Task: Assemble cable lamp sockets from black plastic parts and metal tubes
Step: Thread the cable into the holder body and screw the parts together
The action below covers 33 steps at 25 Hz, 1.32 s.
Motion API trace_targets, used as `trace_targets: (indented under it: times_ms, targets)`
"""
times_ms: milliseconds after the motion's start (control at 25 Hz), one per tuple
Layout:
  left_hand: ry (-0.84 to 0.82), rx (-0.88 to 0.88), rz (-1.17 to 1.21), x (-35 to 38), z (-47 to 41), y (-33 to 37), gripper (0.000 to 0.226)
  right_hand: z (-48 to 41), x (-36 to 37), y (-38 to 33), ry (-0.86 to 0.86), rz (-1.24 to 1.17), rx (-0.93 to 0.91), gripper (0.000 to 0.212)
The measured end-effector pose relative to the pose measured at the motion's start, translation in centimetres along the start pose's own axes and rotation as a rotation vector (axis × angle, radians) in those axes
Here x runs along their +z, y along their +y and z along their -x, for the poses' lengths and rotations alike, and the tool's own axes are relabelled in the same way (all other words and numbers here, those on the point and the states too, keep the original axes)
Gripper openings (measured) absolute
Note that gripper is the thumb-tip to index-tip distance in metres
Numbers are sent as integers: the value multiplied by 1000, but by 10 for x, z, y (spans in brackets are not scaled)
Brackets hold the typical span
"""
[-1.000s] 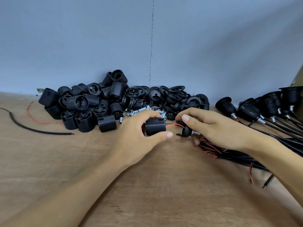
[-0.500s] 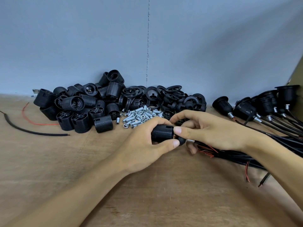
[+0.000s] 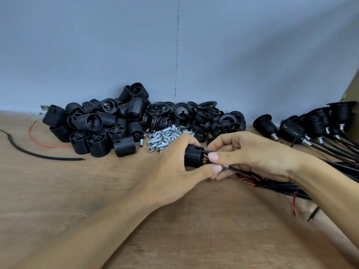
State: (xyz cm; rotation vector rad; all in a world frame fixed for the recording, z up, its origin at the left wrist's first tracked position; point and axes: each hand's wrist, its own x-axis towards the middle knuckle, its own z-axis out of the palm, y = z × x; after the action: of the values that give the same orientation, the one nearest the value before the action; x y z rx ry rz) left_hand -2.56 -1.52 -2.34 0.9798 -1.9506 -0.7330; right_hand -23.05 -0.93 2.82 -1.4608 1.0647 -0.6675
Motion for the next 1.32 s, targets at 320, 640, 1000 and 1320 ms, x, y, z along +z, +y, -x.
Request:
trace_targets:
  times_ms: [320, 640, 1000, 1320]
  targets:
    - [7, 36, -87, 1, 0, -7, 37, 3, -1, -4, 24, -6, 24, 35]
    - [86, 62, -86, 8, 1, -3, 39, 1, 4, -2, 72, -24, 15, 29]
    - [160, 22, -48, 10, 0, -6, 39, -3, 16, 6, 204, 10, -104, 41]
    - [170, -53, 175, 8, -3, 2, 40, -4, 21, 9, 254, 34, -181, 40]
